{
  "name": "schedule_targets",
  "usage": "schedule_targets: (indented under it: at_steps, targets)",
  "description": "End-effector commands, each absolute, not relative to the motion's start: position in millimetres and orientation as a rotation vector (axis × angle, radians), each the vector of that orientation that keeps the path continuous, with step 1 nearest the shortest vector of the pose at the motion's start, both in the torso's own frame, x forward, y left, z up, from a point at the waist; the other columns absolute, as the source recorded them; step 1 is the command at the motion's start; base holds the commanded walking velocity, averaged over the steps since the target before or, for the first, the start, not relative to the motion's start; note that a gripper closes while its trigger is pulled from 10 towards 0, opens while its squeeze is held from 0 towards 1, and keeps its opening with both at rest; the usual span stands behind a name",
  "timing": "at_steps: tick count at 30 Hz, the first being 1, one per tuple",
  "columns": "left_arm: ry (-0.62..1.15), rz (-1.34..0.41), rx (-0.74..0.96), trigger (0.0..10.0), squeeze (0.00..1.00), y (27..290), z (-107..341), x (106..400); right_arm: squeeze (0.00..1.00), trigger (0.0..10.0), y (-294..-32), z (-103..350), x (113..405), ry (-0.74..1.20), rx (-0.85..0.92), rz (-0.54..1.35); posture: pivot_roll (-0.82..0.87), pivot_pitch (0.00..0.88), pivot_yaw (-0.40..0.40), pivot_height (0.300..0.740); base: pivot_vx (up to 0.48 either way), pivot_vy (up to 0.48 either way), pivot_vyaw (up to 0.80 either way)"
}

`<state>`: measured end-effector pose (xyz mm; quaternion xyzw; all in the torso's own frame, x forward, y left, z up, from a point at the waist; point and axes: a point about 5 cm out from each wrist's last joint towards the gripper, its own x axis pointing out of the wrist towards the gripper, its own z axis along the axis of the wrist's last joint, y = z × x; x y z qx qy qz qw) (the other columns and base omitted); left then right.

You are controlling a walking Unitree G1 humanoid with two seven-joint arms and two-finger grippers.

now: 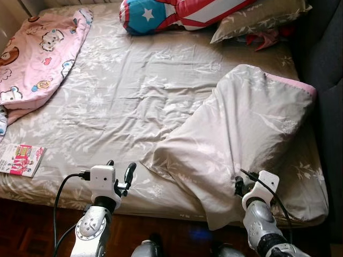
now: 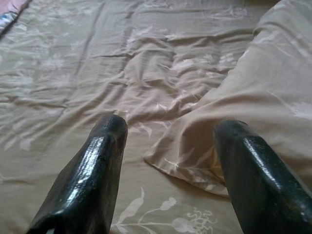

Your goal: Clean up the room

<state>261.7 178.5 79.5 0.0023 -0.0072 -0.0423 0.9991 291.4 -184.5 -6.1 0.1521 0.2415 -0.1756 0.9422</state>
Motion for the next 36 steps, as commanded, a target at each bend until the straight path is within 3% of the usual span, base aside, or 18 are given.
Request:
schedule_targets:
  at_steps: [1,14,21,36]
  targets:
    - [0.009,-0.073,0.004,10.0,0.0,181.8,76.1,258.7,0.0,10.0,-175.9,-23.7,275.6,0.594,0.346,-0.339,0.06,0.314,0.122,0.74,0.0,0.0,0.0]
    - [-0.007,-0.093,0.018,10.0,0.0,178.2,82.1,257.5,0.0,10.0,-139.4,-29.7,272.9,0.669,0.417,-0.06,0.07,0.319,0.122,0.74,0.0,0.0,0.0]
    - [-0.006,-0.101,0.032,10.0,0.0,179.6,84.9,254.8,0.0,10.0,-146.8,-34.8,266.9,0.697,0.341,-0.109,0.09,0.333,0.133,0.74,0.0,0.0,0.0]
    - [-0.02,-0.122,0.085,10.0,0.0,187.9,102.0,240.1,0.0,10.0,-139.0,-20.6,283.3,0.622,0.396,-0.104,0.15,0.38,0.169,0.74,0.0,0.0,0.0]
